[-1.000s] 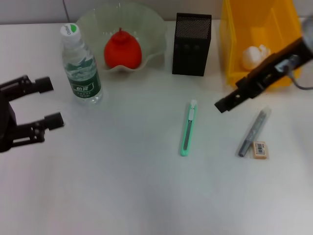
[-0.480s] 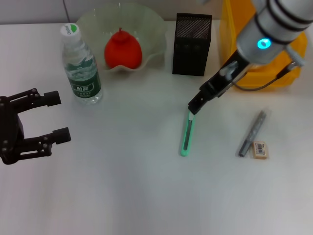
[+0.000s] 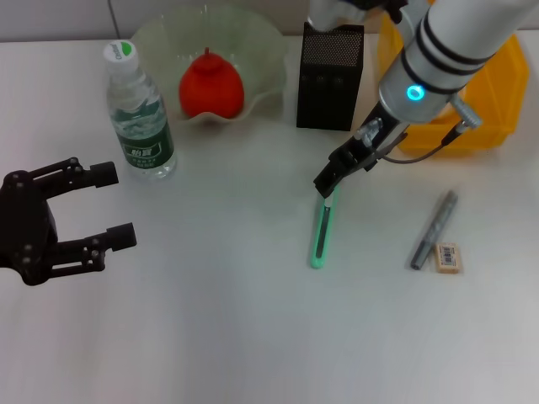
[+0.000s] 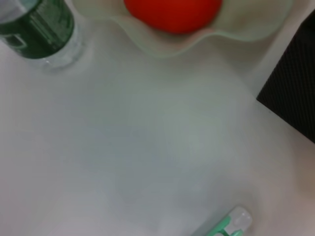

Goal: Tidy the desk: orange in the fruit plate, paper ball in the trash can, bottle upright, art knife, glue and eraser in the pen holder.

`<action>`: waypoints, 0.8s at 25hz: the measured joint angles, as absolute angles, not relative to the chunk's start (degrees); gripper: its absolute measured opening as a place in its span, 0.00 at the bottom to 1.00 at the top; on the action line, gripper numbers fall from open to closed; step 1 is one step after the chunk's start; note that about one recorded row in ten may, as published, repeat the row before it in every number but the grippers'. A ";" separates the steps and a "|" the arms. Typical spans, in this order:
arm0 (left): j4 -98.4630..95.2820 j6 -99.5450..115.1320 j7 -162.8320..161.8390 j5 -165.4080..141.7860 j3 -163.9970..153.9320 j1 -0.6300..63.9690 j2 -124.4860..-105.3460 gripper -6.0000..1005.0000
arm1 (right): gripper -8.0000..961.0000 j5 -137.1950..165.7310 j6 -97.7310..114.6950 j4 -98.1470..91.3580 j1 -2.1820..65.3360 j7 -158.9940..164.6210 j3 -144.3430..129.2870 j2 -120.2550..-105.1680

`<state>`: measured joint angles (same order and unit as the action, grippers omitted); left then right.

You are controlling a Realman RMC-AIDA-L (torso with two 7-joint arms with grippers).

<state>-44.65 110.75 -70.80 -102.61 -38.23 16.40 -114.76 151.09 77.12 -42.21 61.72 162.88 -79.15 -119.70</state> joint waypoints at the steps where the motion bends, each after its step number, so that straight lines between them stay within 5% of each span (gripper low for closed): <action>1: -44.57 110.60 -70.76 -102.67 -38.23 16.43 -114.82 0.81 | 0.87 151.09 76.15 -41.03 62.08 163.28 -80.00 -119.73; 20: -44.56 109.68 -70.66 -102.75 -38.17 16.46 -115.51 0.81 | 0.87 145.66 66.61 -35.70 62.33 163.86 -87.64 -119.91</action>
